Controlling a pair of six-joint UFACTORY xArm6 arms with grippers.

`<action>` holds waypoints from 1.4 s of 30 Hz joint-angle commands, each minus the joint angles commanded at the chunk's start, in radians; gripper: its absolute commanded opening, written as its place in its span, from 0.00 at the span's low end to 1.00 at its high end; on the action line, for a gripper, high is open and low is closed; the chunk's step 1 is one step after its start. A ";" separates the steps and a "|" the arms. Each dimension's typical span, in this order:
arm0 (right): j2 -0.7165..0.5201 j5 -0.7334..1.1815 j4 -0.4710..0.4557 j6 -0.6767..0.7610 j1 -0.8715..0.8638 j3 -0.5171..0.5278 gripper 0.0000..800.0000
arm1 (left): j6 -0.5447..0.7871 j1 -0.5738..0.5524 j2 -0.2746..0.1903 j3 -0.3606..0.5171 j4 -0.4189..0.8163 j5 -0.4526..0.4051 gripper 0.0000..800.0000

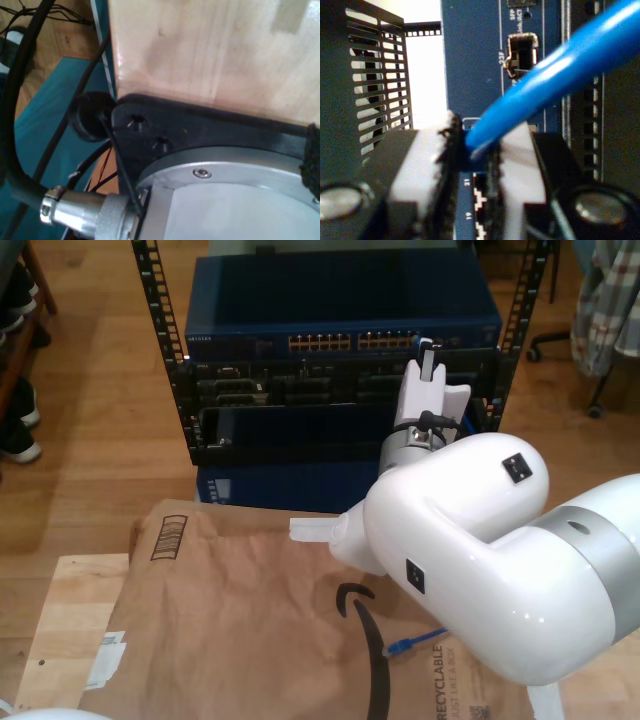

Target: Grab the cable and plug it in

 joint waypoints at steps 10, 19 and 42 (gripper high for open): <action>0.002 0.000 0.000 0.012 -0.002 0.002 0.00 | 0.000 0.000 0.000 0.000 0.000 0.000 1.00; 0.000 0.000 -0.002 0.014 0.000 0.000 0.00 | 0.000 0.000 0.000 0.000 0.000 0.000 1.00; 0.026 0.000 -0.002 0.014 -0.005 -0.032 0.00 | 0.000 0.000 0.000 0.000 0.000 0.000 1.00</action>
